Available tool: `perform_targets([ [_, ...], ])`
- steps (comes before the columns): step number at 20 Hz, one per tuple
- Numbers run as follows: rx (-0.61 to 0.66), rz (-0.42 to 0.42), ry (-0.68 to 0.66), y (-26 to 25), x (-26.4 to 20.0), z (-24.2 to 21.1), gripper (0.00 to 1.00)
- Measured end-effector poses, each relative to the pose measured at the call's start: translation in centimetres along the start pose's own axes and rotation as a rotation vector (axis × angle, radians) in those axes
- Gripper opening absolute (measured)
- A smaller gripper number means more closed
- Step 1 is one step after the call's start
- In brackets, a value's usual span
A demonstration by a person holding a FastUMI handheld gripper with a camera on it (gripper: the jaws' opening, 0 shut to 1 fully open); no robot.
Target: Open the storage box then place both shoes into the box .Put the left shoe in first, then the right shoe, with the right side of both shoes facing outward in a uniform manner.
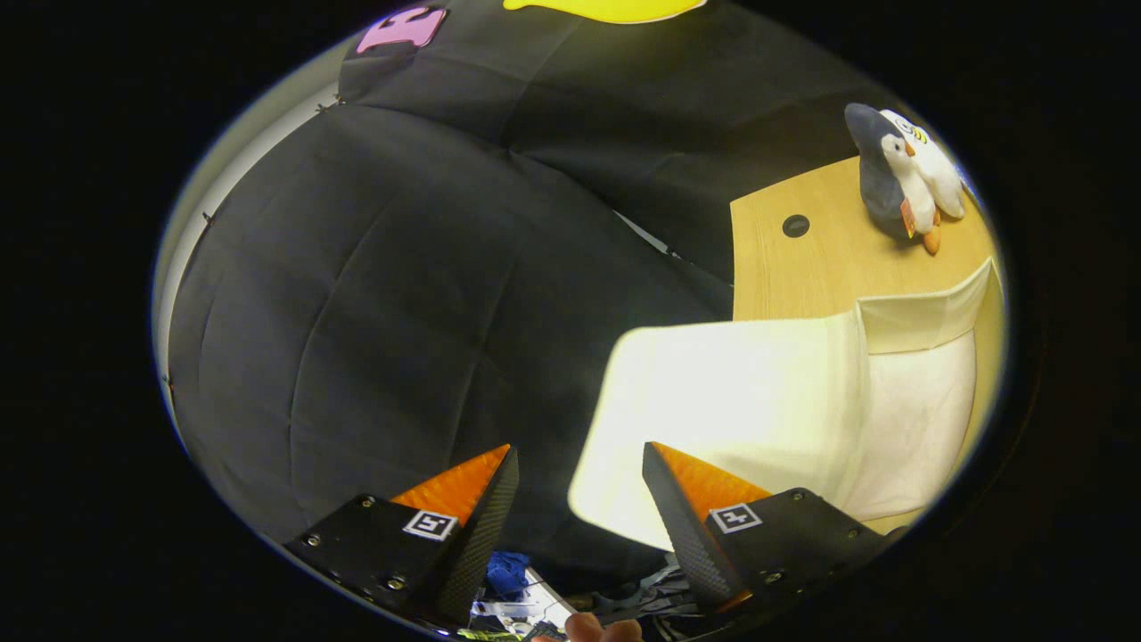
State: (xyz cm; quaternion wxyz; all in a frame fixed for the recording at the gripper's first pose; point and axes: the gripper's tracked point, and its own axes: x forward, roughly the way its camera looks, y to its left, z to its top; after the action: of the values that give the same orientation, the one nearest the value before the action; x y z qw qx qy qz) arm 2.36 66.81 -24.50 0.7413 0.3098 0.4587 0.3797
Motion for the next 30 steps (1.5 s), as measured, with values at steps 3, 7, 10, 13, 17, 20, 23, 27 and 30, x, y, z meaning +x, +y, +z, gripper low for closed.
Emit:
perform_targets([
  [3, -0.014, -0.008, -0.013, -0.9, -3.0, 0.8, 0.95],
  [7, -0.048, -0.043, -0.026, -3.4, -7.8, 1.7, 0.95],
  [10, -0.072, -0.094, -0.048, -6.0, -11.6, 2.0, 0.95],
  [13, -0.065, -0.119, -0.089, -8.6, -15.3, 2.9, 0.95],
  [17, -0.051, -0.166, -0.127, -12.4, -20.0, 3.5, 0.95],
  [20, -0.042, -0.224, -0.154, -16.5, -23.3, 3.2, 0.95],
  [23, -0.007, -0.285, -0.152, -21.4, -25.9, 2.2, 0.95],
  [27, -0.031, -0.456, -0.144, -29.1, -29.8, 1.8, 0.95],
  [30, -0.025, -0.594, -0.090, -34.3, -32.2, 0.2, 0.95],
])
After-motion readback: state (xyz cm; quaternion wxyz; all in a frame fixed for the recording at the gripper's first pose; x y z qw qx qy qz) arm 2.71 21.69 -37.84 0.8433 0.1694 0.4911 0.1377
